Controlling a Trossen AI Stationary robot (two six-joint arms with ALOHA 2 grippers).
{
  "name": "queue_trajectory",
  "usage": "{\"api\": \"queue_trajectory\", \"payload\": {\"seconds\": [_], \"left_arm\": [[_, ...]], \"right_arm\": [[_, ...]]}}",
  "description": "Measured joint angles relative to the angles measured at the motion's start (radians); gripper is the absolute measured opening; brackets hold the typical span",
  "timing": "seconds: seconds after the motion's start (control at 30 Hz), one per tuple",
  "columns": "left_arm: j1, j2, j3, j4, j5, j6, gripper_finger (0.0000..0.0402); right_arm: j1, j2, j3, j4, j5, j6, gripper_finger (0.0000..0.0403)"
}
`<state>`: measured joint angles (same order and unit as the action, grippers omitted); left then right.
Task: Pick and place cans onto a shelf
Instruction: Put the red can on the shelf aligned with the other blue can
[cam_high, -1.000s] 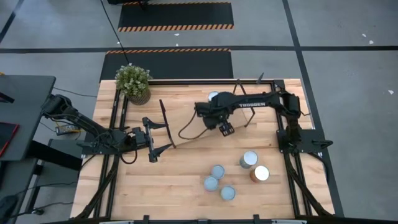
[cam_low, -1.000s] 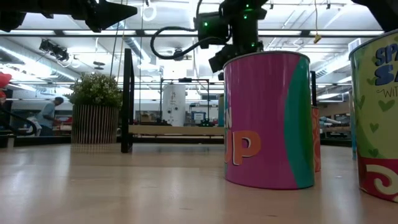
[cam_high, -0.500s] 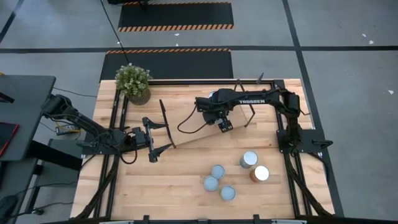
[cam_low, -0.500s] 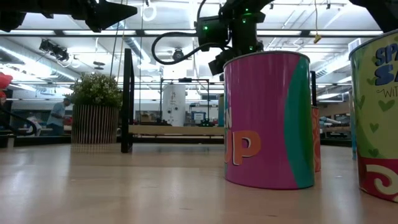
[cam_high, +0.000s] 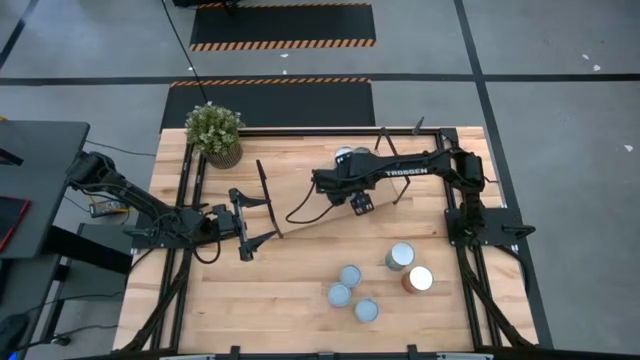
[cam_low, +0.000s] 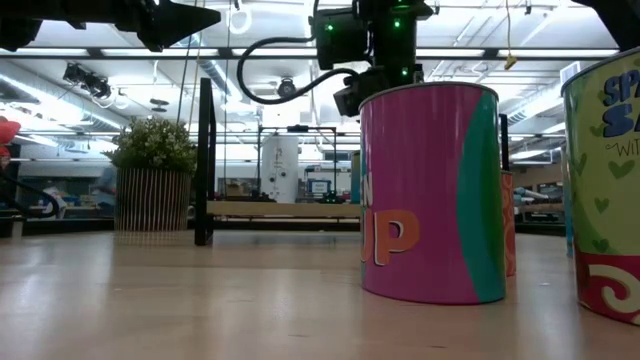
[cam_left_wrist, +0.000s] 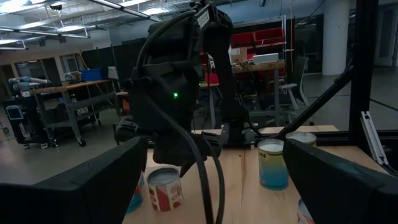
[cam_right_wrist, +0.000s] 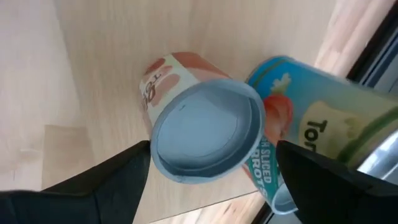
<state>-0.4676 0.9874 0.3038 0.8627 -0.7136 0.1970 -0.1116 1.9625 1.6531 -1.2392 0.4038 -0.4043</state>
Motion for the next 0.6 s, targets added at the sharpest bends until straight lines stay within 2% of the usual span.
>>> {"api": "queue_trajectory", "payload": {"seconds": [0.3,0.6], "left_arm": [[0.000,0.000,0.000,0.000,0.000,0.000,0.0389],[0.000,0.000,0.000,0.001,0.000,0.000,0.0389]], "right_arm": [[0.078,0.000,0.000,0.017,0.029,0.011,0.0354],[0.131,-0.001,-0.023,0.194,0.163,-0.208,0.0354]]}}
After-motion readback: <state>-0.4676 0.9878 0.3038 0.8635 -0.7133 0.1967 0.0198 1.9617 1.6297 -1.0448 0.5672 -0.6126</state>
